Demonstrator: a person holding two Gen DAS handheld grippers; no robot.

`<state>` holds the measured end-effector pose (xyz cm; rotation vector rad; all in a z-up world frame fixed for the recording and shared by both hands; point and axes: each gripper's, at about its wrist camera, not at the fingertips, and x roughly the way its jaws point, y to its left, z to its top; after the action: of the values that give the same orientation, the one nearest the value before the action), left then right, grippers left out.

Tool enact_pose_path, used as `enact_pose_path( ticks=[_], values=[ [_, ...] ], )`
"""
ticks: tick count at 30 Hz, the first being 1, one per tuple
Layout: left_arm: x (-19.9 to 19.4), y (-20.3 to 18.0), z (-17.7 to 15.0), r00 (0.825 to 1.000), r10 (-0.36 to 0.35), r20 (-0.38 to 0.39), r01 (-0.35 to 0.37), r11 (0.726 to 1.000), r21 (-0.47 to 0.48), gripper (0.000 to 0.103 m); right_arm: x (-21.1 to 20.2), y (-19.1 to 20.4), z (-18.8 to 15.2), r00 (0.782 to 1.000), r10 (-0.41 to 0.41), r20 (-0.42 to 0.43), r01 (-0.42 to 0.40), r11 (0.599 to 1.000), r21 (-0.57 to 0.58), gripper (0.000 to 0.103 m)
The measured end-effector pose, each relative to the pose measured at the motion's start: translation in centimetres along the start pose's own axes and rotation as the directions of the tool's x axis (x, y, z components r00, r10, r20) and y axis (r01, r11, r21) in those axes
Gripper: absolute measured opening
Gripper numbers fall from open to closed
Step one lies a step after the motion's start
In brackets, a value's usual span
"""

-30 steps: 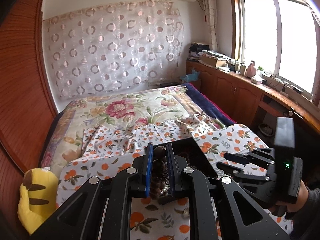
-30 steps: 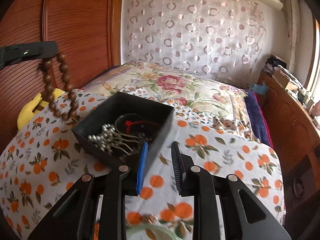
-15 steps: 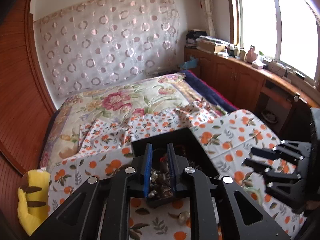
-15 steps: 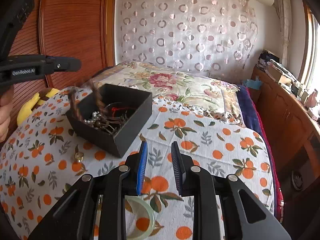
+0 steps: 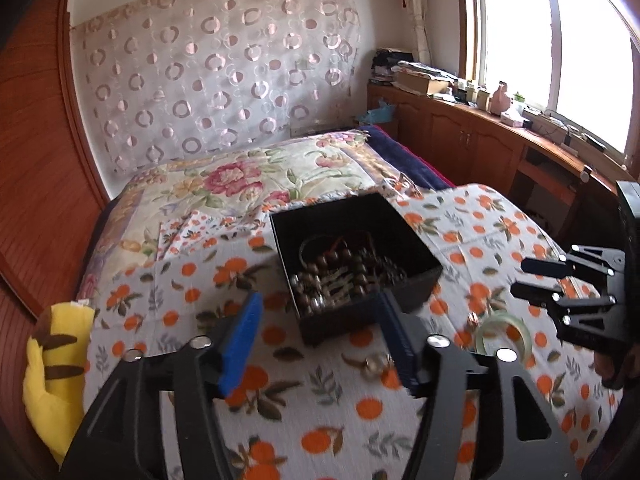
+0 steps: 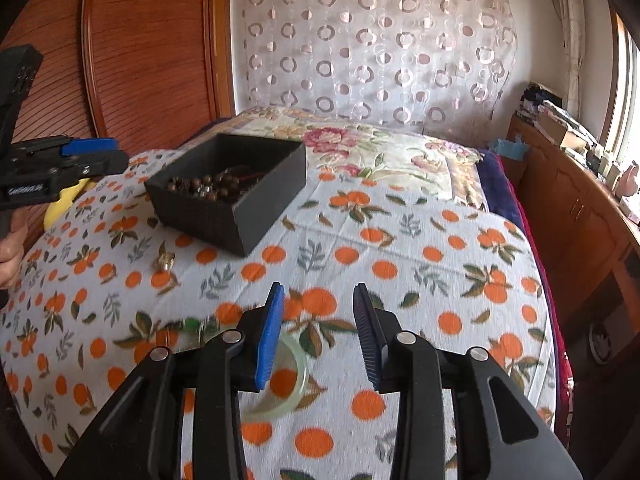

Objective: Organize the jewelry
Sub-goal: 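Move the left tool to the green-stone chain and close on it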

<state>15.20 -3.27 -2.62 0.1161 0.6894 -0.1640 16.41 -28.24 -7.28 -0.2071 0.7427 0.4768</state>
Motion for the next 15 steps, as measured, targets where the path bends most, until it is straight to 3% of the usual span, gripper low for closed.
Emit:
enact_pose_path(
  ticks=[5,12,13,14,15],
  values=[
    [0.1,-0.8,-2.4,0.999,-0.04,-0.035,0.04,0.999,0.011,0.075,0.5,0.3,-1.4,0.998,0.028,-0.051,-0.029,1.0,-0.008,0.038],
    [1.4,-2.8,-4.8,0.991,-0.089,-0.1,0.094,0.995,0.038,0.084,1.3,0.7,-2.3,0.991,0.06,-0.117,-0.062,0.998,-0.017,0.038],
    [1.6,-2.9,-4.9,0.99,-0.093,-0.107,0.098,0.994,0.039,0.085,1.4,0.7,-2.4,0.991,0.055,-0.123,-0.058,0.998,-0.023,0.035],
    [1.8,-3.1,-5.0,0.989,-0.098,-0.115,0.103,0.994,0.038,0.087,1.6,0.8,-2.5,0.989,0.056,-0.134,-0.061,0.998,-0.031,0.021],
    [1.9,-3.3,-5.2,0.988,-0.103,-0.119,0.108,0.993,0.038,0.087,1.6,0.9,-2.7,0.989,0.056,-0.14,-0.062,0.997,-0.038,0.015]
  ],
)
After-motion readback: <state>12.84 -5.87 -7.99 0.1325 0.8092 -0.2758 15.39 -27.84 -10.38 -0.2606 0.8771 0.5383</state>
